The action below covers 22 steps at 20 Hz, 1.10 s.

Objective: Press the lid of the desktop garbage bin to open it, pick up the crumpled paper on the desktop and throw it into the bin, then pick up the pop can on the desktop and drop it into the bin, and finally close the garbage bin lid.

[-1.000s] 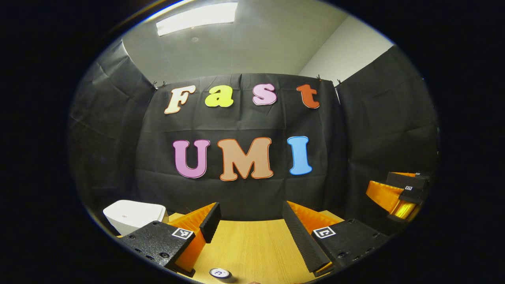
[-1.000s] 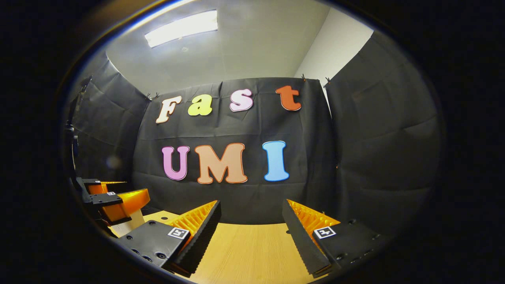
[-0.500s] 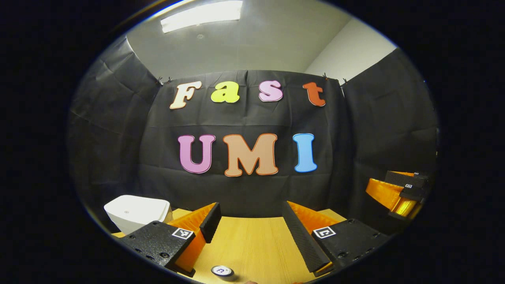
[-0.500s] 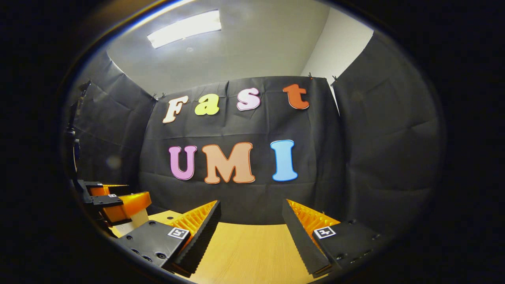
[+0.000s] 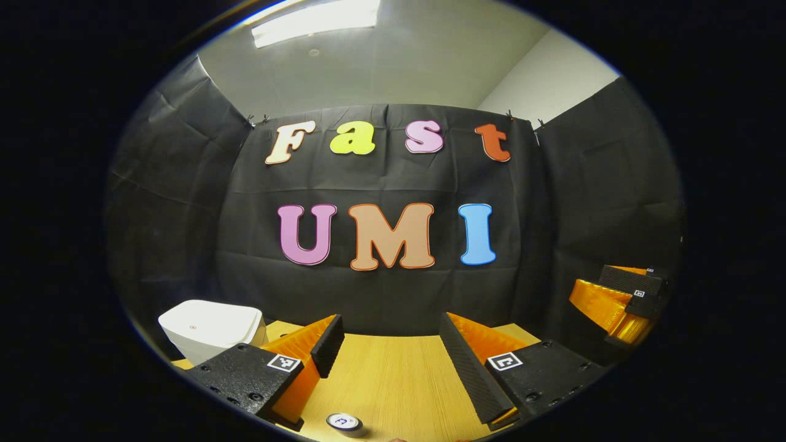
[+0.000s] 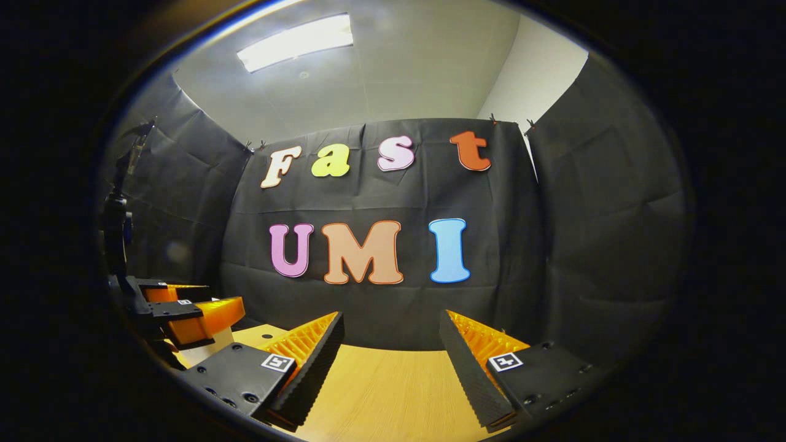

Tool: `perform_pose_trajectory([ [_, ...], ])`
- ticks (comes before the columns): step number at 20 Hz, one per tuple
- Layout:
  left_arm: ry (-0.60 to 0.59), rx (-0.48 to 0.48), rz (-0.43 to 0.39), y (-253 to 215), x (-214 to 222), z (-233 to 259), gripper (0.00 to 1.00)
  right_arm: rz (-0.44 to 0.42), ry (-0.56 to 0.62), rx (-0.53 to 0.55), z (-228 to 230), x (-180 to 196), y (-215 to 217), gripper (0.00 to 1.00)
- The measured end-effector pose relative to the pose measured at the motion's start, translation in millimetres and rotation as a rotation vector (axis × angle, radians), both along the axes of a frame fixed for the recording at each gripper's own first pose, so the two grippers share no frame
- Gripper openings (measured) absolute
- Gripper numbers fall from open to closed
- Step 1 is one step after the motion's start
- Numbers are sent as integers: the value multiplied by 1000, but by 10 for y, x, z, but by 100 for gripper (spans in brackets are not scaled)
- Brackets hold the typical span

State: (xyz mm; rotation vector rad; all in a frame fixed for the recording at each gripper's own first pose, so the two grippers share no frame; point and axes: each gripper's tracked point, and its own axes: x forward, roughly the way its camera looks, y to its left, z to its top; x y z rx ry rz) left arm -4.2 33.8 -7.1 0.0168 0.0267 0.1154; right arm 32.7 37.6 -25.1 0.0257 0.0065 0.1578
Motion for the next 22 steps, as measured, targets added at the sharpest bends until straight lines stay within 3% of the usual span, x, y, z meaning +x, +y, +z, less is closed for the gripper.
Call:
perform_pose_trajectory([
  [13, -7, 21, -30, -105, -126, 32, 93, 13, 12, -2, -39, -122, 13, 98],
  [17, -4, 28, -35, -106, -158, 30, 71, 21, 24, -1, -68, -165, 21, 98],
  [18, -3, 31, -31, -93, -170, 33, 60, 23, 25, 1, -71, -177, 31, 98],
  [22, -3, 62, 3, 11, -216, 42, 40, 33, 22, 11, -45, -184, 63, 98],
])
